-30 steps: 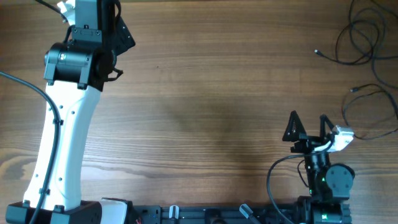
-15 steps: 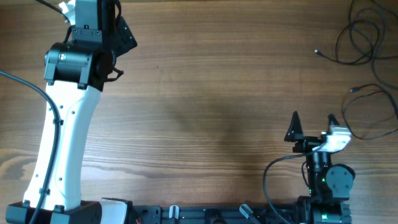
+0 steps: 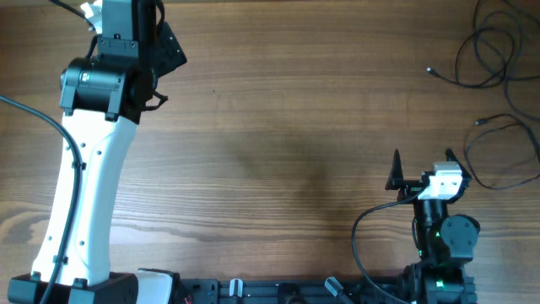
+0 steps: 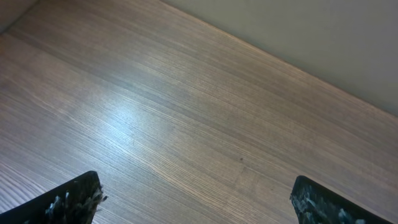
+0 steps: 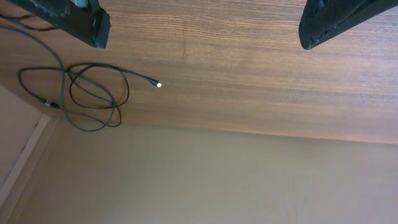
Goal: Untangle cables
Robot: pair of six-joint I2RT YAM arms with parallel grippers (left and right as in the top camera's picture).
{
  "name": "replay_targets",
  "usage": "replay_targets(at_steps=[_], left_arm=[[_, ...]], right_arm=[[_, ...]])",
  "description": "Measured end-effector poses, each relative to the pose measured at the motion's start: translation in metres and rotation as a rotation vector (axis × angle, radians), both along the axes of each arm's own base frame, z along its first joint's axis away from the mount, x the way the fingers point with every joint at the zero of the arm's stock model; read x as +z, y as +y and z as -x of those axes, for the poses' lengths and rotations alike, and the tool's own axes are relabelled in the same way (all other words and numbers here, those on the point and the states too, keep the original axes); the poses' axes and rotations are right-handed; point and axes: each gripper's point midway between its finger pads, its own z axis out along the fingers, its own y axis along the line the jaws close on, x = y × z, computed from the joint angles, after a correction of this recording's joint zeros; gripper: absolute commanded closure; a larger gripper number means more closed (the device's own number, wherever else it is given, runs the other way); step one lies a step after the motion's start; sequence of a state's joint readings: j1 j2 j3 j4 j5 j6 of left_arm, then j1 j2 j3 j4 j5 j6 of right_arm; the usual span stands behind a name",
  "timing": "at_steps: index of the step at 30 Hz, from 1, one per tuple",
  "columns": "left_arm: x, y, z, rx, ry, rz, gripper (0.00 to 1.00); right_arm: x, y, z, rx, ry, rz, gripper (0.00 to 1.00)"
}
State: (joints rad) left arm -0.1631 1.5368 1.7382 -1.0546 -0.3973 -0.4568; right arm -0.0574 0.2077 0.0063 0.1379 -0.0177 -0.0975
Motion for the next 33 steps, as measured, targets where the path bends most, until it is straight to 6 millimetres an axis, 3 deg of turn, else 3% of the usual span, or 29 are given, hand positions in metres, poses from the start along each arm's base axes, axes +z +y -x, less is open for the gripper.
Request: replay_targets(at_steps=[4,12,17,20,33], left_arm=[[0.0,0.0,0.0,0.0,-0.001,0.0,0.0],[0.002,0.0,-0.002,0.0,-0.012,0.002,0.0],[0.001,0.0,-0.002,0.0,-0.009,0.001,0.0],[0.002,0.0,-0.002,0.0,-0.014,0.002,0.0],[0.002,0.0,-0.002,0.0,-0.014,0.002,0.0]], right_arm=[[-0.035,0.0,0.004,-0.001,0.144,-0.019,0.0],[-0.037,0.0,0.004,-0.001,0.152,-0.021,0.0],[-0.001,0.001,0.009,-0.001,-0.003,-0.015,0.0],[0.01,0.001,0.011,0.0,-0.052,-0.012,0.0],[0.01,0.001,0.011,0.0,-0.05,-0.012,0.0]])
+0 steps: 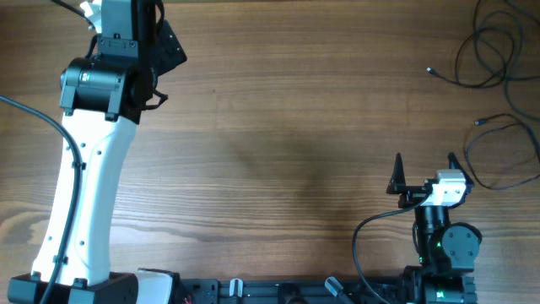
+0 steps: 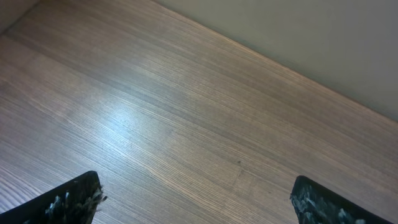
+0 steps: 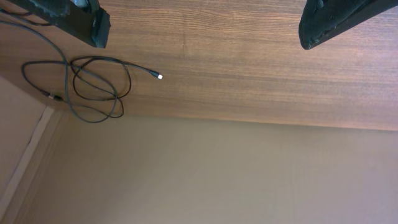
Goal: Untangle cables
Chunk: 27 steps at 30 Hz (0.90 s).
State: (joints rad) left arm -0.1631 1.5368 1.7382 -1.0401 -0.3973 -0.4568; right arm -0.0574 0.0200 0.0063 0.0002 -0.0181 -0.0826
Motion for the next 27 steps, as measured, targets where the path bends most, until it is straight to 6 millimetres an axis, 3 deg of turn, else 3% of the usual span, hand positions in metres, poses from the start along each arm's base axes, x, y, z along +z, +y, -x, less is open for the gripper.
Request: replay_targets(at_steps=[5,7,8,12,15,18,21,27], left_arm=[[0.011,0.003,-0.009,0.016,-0.061,-0.01,0.0],[0.039,-0.004,-0.028,-0.043,-0.195,-0.005,0.0],[0.047,-0.008,-0.027,-0.082,-0.217,-0.011,0.0],[0.102,-0.027,-0.008,-0.275,-0.399,-0.045,0.0],[0.103,-0.029,0.026,-0.343,-0.482,-0.071,0.0],[0.075,-0.024,0.053,-0.351,-0.524,-0.078,0.0],[0.027,-0.019,0.09,-0.351,-0.6,-0.075,0.0],[-0.096,-0.013,0.138,-0.339,-0.573,-0.027,0.0]], right_arm=[[0.0,0.0,0.0,0.0,0.0,0.0,0.0],[0.0,0.0,0.0,0.0,0.0,0.0,0.0],[0.0,0.0,0.0,0.0,0.0,0.0,0.0],[0.0,0.0,0.0,0.0,0.0,0.0,0.0],[0.0,0.0,0.0,0.0,0.0,0.0,0.0],[0.0,0.0,0.0,0.0,-0.001,0.0,0.0],[0.0,0.0,0.0,0.0,-0.001,0.0,0.01],[0.0,0.0,0.0,0.0,0.0,0.0,0.0]])
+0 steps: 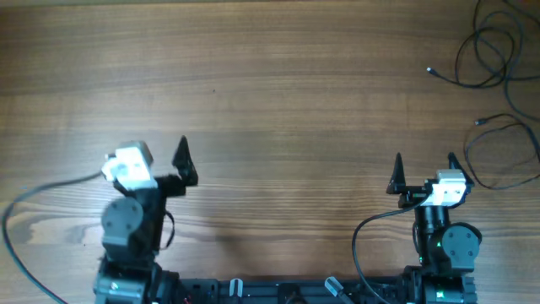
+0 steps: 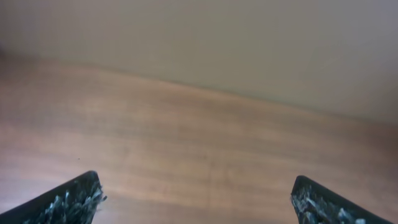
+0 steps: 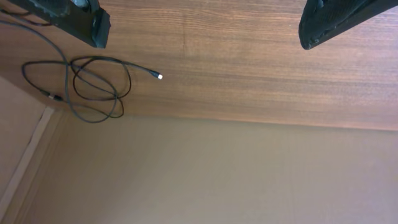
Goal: Untangle cables
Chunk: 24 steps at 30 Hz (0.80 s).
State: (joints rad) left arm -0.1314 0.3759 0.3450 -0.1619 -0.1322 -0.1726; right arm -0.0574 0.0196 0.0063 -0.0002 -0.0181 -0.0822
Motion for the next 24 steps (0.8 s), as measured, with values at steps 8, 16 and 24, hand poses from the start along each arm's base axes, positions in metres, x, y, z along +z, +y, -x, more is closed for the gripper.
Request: replay_targets(at_steps=[8,16,24], left_arm=[[-0.061,0.013,0.011,0.041,-0.041,0.094,0.0],[-0.082,0.013,0.012,0.035,-0.01,0.053,0.0],[-0.082,0.003,0.012,-0.044,-0.006,-0.053,0.0]], right_arm=[[0.0,0.0,0.0,0.0,0.0,0.0,0.0],[0.0,0.0,0.0,0.0,0.0,0.0,0.0],[0.0,0.0,0.0,0.0,0.0,0.0,0.0]])
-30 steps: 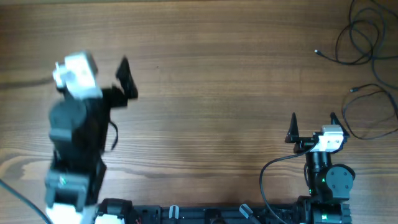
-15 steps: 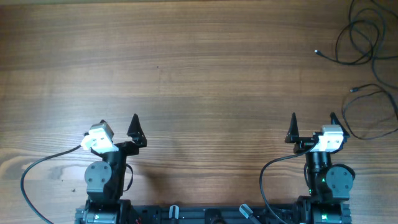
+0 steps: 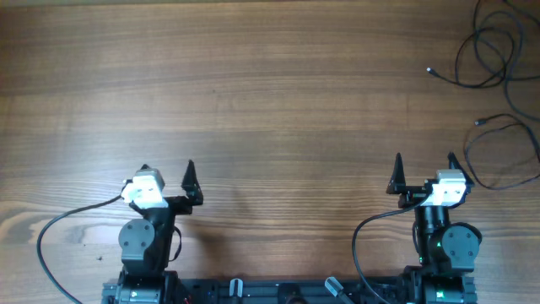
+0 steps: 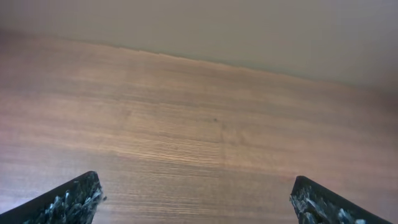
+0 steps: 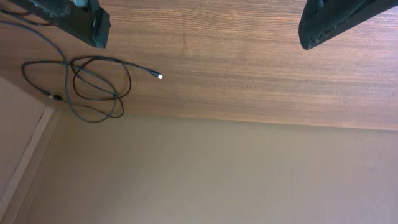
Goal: Untangle cables
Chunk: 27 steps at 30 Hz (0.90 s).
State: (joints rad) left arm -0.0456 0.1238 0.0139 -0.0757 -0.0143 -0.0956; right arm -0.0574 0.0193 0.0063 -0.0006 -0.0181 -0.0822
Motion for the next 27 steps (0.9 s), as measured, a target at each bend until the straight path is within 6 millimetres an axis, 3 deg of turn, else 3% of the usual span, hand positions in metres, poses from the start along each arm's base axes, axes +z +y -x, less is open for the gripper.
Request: replay_targets(at_steps=[7,27], left_arm=[[0.0001,-0.0049,0.0002,-0.054,-0.006,-0.133,0.0],[0.0002,-0.0048,0.0002,-0.055,-0.007,-0.139,0.0]], right_arm=[[0.0,0.0,0.0,0.0,0.0,0.0,0.0],[0.0,0.0,0.0,0.0,0.0,0.0,0.0]])
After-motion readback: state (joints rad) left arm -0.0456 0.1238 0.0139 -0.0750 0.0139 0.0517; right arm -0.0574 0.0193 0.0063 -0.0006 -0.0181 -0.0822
